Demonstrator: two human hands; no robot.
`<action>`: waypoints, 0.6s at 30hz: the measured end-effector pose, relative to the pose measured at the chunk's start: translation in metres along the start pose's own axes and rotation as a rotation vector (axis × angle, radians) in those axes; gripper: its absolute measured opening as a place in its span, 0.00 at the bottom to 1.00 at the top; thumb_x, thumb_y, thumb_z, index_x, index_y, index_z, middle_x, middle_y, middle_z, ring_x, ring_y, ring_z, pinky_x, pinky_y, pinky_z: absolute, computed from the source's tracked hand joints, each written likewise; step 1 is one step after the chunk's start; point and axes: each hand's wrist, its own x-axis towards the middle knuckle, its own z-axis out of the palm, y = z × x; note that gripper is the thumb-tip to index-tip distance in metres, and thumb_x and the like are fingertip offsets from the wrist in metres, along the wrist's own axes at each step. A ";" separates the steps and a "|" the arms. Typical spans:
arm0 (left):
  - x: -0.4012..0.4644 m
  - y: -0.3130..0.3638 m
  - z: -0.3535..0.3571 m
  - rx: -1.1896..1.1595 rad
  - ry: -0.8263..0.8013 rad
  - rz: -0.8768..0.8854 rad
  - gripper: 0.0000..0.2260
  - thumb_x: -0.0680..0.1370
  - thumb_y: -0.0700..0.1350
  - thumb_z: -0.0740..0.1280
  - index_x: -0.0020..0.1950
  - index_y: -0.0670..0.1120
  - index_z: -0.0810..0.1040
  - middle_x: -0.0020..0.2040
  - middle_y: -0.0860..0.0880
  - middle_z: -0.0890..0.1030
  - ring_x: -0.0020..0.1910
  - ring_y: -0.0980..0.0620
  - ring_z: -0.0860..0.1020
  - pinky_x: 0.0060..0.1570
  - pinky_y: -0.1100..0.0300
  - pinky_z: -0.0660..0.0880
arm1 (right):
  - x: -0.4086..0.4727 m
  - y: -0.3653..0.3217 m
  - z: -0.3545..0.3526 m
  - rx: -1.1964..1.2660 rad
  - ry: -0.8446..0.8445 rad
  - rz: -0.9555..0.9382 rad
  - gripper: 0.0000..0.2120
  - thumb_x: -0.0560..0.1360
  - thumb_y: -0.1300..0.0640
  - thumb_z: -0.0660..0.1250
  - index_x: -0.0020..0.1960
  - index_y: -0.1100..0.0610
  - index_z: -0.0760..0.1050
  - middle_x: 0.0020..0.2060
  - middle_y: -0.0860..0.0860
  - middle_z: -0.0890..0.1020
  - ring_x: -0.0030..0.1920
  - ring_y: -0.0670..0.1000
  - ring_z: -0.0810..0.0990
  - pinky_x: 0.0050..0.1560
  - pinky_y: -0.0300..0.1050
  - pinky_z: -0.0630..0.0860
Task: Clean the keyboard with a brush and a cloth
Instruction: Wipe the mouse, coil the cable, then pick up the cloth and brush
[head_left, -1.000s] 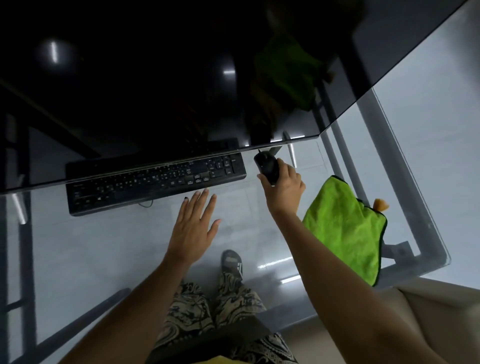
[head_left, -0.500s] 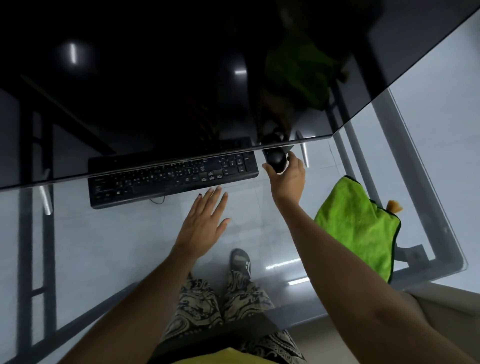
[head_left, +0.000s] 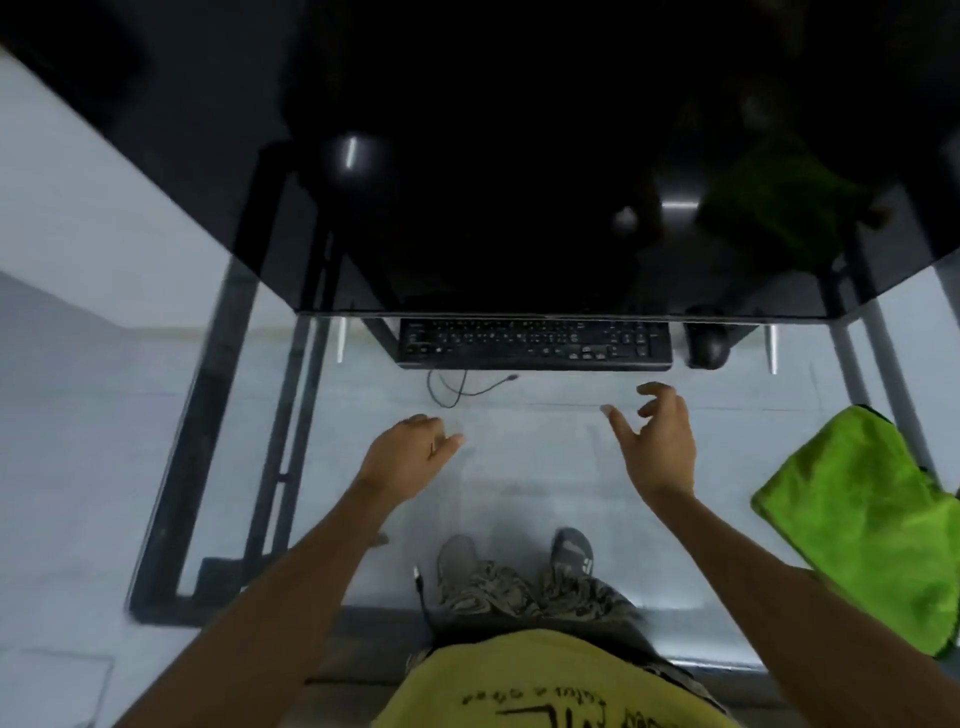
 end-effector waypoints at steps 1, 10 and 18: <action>-0.013 -0.007 -0.002 -0.006 -0.086 -0.079 0.22 0.78 0.62 0.58 0.36 0.45 0.71 0.34 0.50 0.73 0.37 0.48 0.76 0.38 0.56 0.69 | -0.007 -0.007 0.007 -0.002 -0.065 -0.043 0.21 0.73 0.45 0.71 0.59 0.55 0.69 0.51 0.53 0.75 0.44 0.51 0.76 0.41 0.43 0.69; -0.103 -0.021 0.038 -0.112 -0.583 -0.338 0.29 0.67 0.69 0.68 0.31 0.42 0.79 0.29 0.48 0.82 0.23 0.55 0.79 0.39 0.61 0.80 | -0.051 -0.049 0.048 0.006 -0.389 -0.217 0.22 0.73 0.43 0.70 0.60 0.54 0.70 0.52 0.51 0.74 0.42 0.48 0.76 0.42 0.44 0.74; -0.101 -0.025 0.052 -0.539 -0.319 -0.360 0.17 0.75 0.50 0.70 0.40 0.35 0.82 0.34 0.43 0.84 0.34 0.47 0.82 0.38 0.58 0.80 | -0.070 -0.050 0.051 0.025 -0.578 -0.180 0.22 0.69 0.40 0.72 0.57 0.49 0.72 0.48 0.47 0.76 0.42 0.46 0.76 0.44 0.41 0.73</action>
